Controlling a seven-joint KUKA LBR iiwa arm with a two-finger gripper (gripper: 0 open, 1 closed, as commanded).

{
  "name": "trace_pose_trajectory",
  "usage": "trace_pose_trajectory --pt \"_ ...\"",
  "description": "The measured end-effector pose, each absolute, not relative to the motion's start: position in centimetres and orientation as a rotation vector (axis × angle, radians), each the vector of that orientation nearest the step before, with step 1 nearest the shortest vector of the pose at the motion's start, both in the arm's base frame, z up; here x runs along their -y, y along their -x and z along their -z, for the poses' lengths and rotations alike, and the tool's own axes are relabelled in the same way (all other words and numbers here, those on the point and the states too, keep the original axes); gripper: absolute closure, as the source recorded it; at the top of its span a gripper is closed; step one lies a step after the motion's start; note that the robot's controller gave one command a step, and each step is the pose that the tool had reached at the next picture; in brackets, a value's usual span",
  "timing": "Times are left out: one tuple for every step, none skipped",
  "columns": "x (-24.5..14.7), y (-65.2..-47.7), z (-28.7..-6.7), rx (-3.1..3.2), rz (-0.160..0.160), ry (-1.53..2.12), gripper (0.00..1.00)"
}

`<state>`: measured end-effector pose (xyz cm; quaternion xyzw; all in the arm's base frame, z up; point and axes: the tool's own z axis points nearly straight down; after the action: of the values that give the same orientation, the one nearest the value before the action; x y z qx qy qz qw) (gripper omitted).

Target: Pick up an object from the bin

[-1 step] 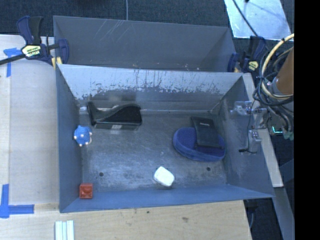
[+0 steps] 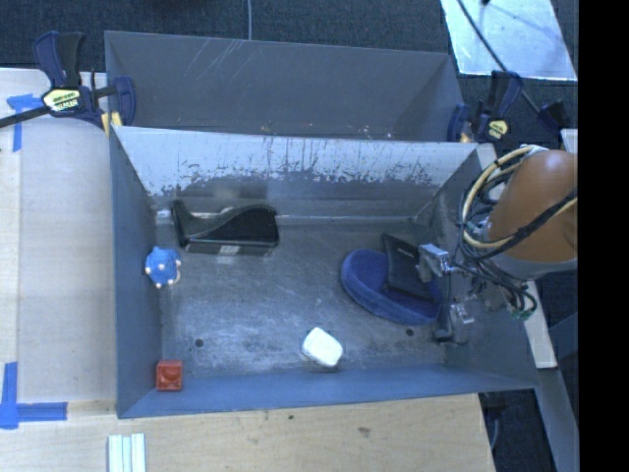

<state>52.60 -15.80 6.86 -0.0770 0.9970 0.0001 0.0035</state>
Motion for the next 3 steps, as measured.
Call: trace_pose_trajectory --pt "14.6 -51.6 -10.1 -3.134 0.003 -0.036 0.00" --pt "15.8 -52.0 -11.1 -3.112 0.003 -0.372 0.00" --pt "14.7 -51.2 -7.0 -3.073 -0.009 -0.649 0.00"
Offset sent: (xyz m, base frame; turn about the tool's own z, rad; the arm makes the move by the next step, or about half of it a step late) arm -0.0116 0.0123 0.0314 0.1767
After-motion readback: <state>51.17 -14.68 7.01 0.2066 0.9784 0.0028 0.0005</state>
